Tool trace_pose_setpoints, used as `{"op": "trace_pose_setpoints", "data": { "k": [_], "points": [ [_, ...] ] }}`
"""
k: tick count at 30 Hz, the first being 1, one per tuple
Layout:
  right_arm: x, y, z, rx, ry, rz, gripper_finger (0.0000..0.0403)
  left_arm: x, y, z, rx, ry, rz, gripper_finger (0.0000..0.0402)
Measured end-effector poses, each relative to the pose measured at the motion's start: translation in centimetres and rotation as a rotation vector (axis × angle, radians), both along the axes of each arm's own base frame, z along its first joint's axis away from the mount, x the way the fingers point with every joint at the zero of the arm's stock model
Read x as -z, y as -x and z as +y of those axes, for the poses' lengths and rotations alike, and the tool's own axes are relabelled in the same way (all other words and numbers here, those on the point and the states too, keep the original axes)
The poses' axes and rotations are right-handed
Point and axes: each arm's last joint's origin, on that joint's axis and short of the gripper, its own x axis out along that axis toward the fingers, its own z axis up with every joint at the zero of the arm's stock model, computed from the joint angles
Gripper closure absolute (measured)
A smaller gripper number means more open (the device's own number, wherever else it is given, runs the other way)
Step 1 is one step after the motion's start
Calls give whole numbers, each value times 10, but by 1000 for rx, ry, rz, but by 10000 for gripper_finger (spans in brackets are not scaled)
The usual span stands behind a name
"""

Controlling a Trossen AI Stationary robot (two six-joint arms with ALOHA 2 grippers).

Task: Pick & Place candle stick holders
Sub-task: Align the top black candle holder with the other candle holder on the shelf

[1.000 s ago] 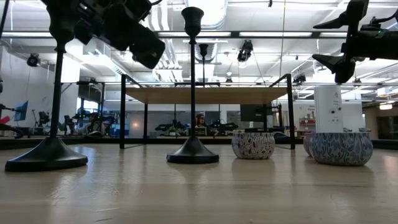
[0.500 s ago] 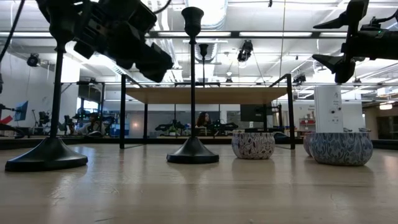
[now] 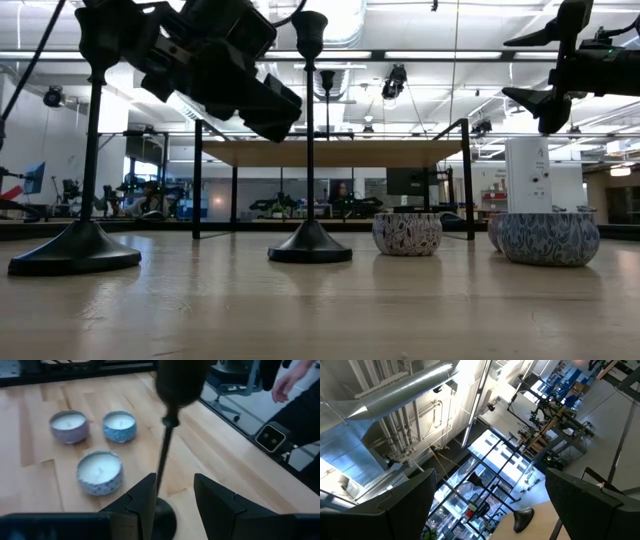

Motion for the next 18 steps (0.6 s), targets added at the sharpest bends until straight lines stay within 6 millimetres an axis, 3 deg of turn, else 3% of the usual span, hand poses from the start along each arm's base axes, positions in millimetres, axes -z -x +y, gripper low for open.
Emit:
{"op": "trace_pose_setpoints", "data": {
  "k": [18],
  "points": [
    [1, 0, 0, 0, -8, 13, 37, 4, -8, -5, -5, -76, -19, 264]
  ]
}}
